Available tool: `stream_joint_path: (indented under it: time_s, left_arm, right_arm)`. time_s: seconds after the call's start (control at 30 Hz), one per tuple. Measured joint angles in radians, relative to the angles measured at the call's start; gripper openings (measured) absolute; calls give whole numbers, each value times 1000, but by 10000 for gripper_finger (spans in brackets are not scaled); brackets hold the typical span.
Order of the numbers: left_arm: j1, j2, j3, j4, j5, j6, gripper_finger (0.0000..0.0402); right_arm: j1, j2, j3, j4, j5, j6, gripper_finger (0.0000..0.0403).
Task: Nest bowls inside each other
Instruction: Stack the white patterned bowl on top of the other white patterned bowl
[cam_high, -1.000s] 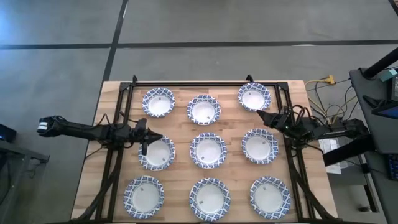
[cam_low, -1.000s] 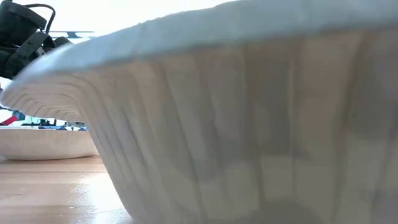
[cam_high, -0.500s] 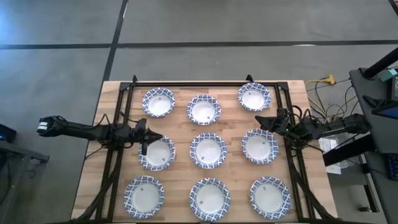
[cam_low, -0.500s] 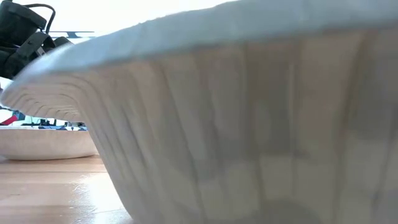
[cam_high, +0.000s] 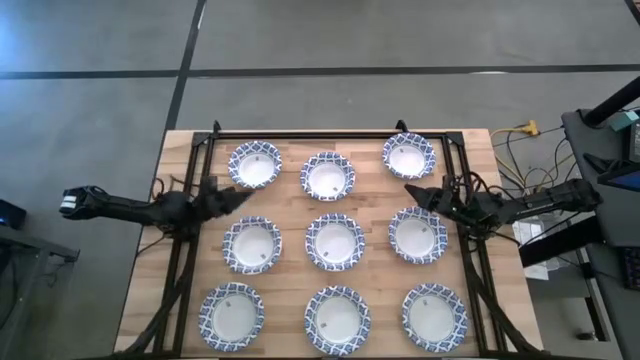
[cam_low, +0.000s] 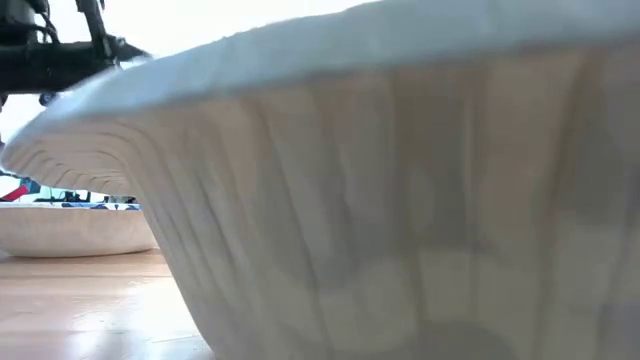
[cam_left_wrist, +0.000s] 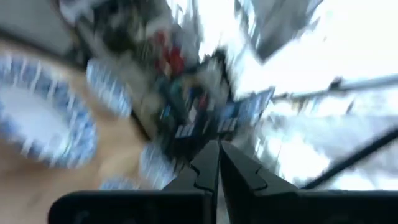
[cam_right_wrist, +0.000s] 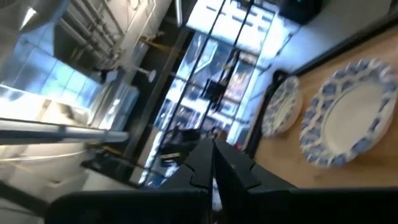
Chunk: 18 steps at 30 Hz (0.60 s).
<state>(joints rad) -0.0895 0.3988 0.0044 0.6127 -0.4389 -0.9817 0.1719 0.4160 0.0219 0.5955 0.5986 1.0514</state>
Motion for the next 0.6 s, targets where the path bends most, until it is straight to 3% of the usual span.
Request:
stream_joint_path:
  time_s: [0.2, 0.33, 0.43, 0.6]
  left_arm:
    - [0, 0, 0, 189, -221, 18, 0]
    - [0, 0, 5, 227, -254, 82, 0]
    - [0, 7, 12, 225, -275, 120, 0]
    - [0, 26, 33, 228, -329, 128, 0]
  right_arm:
    - [-2, 0, 0, 123, 63, -98, 9]
    - [-5, 0, 0, 260, 150, -219, 9]
    - [-23, -1, 5, 337, 156, -319, 9]
    - [-50, 17, 103, 220, 145, -396, 9]
